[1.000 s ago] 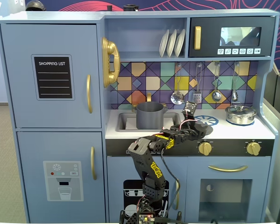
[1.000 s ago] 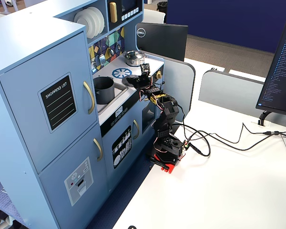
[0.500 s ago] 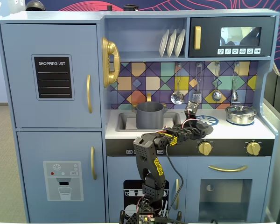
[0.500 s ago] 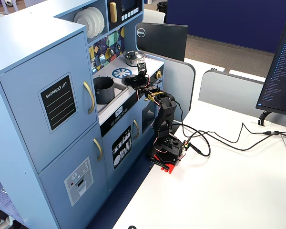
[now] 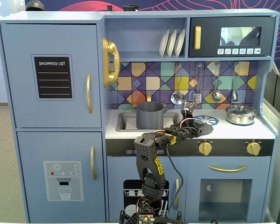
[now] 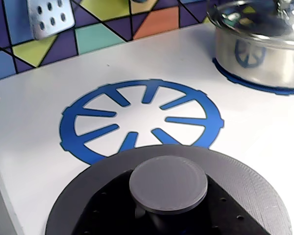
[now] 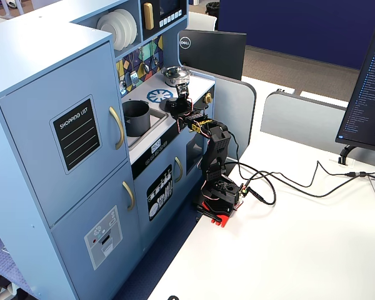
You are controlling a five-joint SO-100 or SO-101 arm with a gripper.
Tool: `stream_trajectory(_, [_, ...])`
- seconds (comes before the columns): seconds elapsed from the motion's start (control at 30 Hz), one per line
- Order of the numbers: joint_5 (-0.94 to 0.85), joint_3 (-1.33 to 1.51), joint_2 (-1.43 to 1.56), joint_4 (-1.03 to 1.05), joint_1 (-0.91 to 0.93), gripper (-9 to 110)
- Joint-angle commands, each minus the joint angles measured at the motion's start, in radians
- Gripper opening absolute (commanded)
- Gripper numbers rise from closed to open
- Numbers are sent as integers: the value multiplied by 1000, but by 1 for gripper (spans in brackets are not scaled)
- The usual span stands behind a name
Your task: Pick up the lid from the counter and put it on the gray recipient
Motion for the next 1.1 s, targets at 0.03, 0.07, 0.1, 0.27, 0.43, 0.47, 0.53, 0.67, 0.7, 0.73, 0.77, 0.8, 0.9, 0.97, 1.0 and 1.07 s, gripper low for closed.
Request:
stream_trajectory(0.03, [-21, -60, 38, -35, -9, 0])
stream_trajectory(0.07, [-26, -74, 41, -29, -9, 0])
stream_trajectory(0.1, [-29, -91, 46, -25, -11, 0])
stream_trajectory(0.27, [-29, -195, 87, 40, -17, 0])
stream_trajectory(0.43, [-21, -314, 173, 210, -57, 0])
stream_trajectory(0.47, [-14, -342, 190, 249, -74, 0])
stream_trajectory(0.53, [-2, -387, 230, 325, -115, 0])
stream_trajectory(0.67, [6, -431, 310, 469, -218, 0])
stream_trajectory(0.7, [11, -433, 325, 477, -249, 0])
stream_trajectory(0.73, [15, -433, 337, 477, -279, 0])
stream_trajectory(0.77, [17, -430, 347, 479, -311, 0])
stream_trajectory(0.8, [12, -426, 353, 486, -339, 0])
stream_trajectory(0.9, [3, -416, 359, 506, -413, 0])
stream_trajectory(0.97, [-17, -400, 360, 508, -451, 0])
stream_trajectory(1.0, [-23, -393, 359, 512, -465, 0])
stream_trajectory(1.07, [-31, -379, 354, 518, -488, 0])
